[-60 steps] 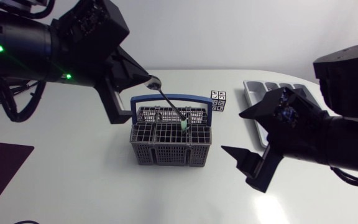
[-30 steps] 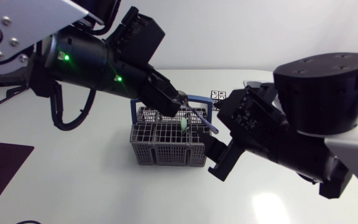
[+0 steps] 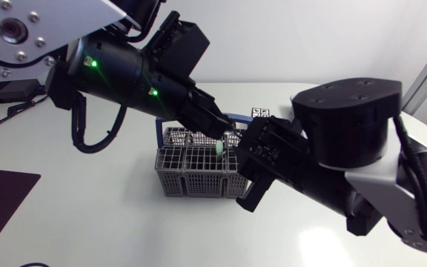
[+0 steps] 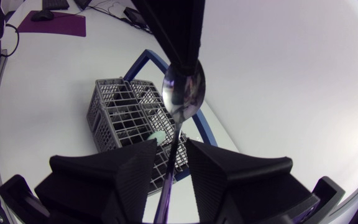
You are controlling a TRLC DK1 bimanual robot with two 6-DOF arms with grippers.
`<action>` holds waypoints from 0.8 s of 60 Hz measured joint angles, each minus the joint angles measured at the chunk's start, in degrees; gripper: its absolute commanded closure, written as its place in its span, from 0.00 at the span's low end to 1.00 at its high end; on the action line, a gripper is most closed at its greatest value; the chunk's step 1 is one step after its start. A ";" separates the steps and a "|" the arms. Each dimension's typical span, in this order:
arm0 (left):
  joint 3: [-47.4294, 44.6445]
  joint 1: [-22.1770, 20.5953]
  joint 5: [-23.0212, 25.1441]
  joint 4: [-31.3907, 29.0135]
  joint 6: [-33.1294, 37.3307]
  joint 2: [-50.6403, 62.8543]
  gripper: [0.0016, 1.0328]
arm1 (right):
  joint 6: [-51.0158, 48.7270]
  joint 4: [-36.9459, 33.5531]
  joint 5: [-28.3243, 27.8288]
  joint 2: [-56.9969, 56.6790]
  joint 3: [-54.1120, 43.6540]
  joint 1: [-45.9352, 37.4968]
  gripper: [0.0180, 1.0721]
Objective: Transfer all utensils from the basket to the drawer tray.
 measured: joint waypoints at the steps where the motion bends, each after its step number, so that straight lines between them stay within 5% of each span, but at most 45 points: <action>1: 0.09 0.02 0.02 -0.13 0.00 0.00 0.97 | 0.00 0.00 0.00 0.09 0.00 0.00 0.77; 24: 0.33 -0.42 0.02 -0.44 0.00 0.04 0.96 | 0.00 0.42 0.15 0.20 0.02 0.00 0.93; 48: 3.58 -0.02 2.91 -0.70 -1.49 0.02 0.59 | 0.04 -5.40 -5.05 -0.87 0.11 -1.11 0.93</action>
